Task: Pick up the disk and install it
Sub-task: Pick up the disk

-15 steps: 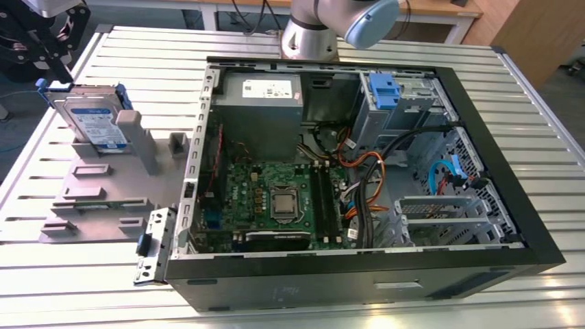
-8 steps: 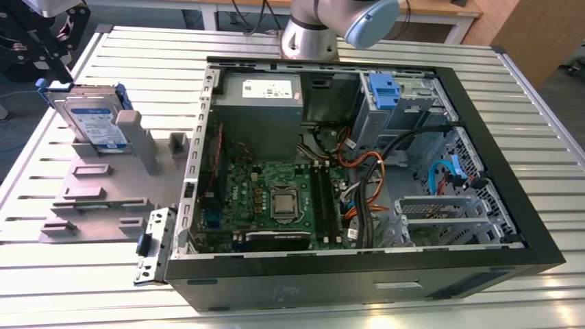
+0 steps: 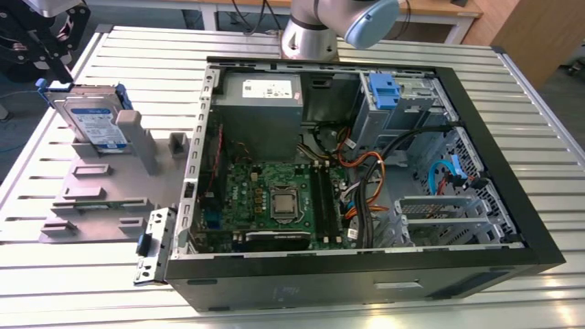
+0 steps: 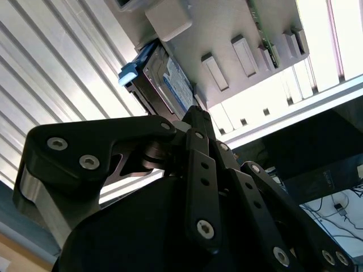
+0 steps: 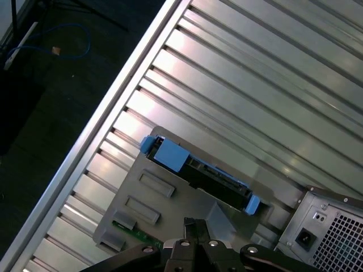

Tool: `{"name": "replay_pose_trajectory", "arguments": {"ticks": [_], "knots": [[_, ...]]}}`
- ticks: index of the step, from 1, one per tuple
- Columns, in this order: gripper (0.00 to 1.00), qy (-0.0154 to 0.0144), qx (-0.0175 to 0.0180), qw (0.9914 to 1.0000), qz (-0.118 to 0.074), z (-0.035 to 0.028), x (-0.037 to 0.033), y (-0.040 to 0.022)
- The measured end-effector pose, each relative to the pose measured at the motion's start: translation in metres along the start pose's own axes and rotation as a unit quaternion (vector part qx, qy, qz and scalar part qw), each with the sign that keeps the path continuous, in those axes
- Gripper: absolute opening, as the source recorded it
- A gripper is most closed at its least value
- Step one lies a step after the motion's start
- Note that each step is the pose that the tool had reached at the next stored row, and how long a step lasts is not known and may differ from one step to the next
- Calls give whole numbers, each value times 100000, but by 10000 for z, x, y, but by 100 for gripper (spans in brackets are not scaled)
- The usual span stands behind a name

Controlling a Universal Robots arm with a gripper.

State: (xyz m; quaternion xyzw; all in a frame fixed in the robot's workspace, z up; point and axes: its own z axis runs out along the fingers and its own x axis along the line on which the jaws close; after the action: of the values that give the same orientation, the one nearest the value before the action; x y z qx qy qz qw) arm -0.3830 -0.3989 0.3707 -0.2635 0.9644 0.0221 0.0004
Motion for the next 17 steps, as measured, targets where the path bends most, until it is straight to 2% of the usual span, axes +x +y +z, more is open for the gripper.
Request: {"name": "replay_pose_trajectory", "arguments": {"ticks": [17], "knots": [[11,18,-6,99999,-463,0,0,0]]}}
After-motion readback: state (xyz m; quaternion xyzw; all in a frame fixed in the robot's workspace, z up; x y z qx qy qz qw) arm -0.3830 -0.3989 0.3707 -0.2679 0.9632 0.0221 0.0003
